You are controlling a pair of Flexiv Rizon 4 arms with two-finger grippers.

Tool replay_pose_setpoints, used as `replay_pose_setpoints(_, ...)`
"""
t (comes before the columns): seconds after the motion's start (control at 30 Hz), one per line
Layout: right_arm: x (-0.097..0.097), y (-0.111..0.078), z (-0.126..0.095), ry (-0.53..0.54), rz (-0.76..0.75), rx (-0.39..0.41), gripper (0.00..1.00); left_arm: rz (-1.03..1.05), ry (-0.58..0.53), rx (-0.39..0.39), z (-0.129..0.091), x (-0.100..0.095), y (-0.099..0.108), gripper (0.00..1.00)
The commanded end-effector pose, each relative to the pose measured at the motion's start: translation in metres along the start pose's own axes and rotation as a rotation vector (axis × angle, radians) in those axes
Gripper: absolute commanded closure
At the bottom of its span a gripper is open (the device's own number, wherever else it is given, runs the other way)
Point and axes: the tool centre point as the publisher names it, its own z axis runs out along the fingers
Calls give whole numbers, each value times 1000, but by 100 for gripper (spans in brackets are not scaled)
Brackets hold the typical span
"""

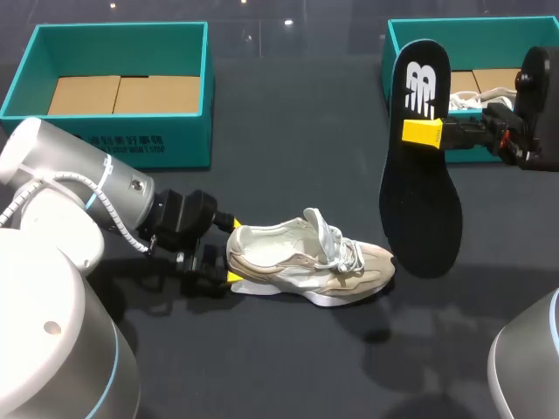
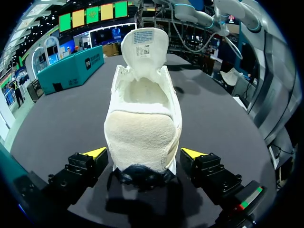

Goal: Take the shoe out of the shoebox, open the shoe tongue, remove and reinsert the insole, then place the shoe into the shoebox

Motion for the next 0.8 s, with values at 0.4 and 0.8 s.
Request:
replay_pose_setpoints(0.4, 4, -4, -1, -8, 0, -4, 100, 60, 33, -462, -9, -4, -19, 0)
replay_pose_setpoints(0.8, 4, -4, -1, -8, 0, -4, 100, 25, 31, -596, -8, -5, -33, 0)
